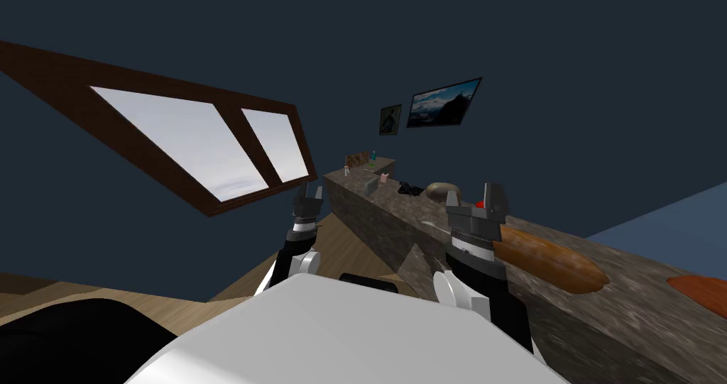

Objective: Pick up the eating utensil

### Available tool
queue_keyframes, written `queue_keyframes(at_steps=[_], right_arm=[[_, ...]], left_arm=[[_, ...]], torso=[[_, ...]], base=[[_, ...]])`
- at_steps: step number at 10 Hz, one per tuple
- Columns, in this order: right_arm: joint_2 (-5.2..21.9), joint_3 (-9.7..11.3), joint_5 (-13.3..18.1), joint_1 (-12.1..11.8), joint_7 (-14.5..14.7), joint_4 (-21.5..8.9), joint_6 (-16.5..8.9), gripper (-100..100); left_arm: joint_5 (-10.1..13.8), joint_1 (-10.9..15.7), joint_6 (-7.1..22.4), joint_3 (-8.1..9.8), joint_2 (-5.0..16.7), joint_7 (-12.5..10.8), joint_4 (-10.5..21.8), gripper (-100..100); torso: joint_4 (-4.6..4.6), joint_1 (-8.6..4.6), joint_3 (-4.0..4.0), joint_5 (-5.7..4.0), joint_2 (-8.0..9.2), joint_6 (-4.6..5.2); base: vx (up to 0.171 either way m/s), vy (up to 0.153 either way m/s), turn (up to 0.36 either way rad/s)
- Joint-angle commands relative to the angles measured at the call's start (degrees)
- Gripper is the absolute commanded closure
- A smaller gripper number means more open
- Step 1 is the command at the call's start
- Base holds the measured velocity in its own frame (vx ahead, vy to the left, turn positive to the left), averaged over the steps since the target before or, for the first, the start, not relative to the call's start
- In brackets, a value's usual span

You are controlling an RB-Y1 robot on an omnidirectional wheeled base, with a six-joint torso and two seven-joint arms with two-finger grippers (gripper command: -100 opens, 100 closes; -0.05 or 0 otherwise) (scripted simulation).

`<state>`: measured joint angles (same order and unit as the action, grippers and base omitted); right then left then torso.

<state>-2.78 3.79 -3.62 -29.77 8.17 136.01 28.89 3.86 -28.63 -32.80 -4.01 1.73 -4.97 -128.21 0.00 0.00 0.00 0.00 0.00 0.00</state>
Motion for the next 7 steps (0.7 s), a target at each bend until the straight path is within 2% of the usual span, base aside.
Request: queue_keyframes(at_steps=[1, 5, 7], right_arm=[[2.7, -0.3, 0.3, -0.6, -0.1, -0.3, -0.5, -100], [9.4, -2.0, 1.8, -4.7, -0.7, -1.8, -3.0, -100], [11.8, -3.2, 3.0, -7.7, -1.0, -3.1, -4.8, -100]], left_arm=[[0.0, 0.0, 0.0, 0.00, 0.0, 0.0, 0.0, 0], [0.0, 0.0, 0.0, -0.01, 0.0, 0.0, 0.0, 0], [0.0, 0.0, 0.0, -0.01, 0.0, 0.0, 0.0, 0]], torso=[[0.00, 0.00, 0.00, 0.00, 0.00, 0.00], [0.04, 0.24, 0.10, 0.06, 0.17, -0.02], [0.05, 0.42, 0.14, 0.09, 0.25, -0.03]], base=[[-0.005, 0.019, 0.069], [-0.037, 0.063, 0.136], [-0.063, 0.126, 0.222]])
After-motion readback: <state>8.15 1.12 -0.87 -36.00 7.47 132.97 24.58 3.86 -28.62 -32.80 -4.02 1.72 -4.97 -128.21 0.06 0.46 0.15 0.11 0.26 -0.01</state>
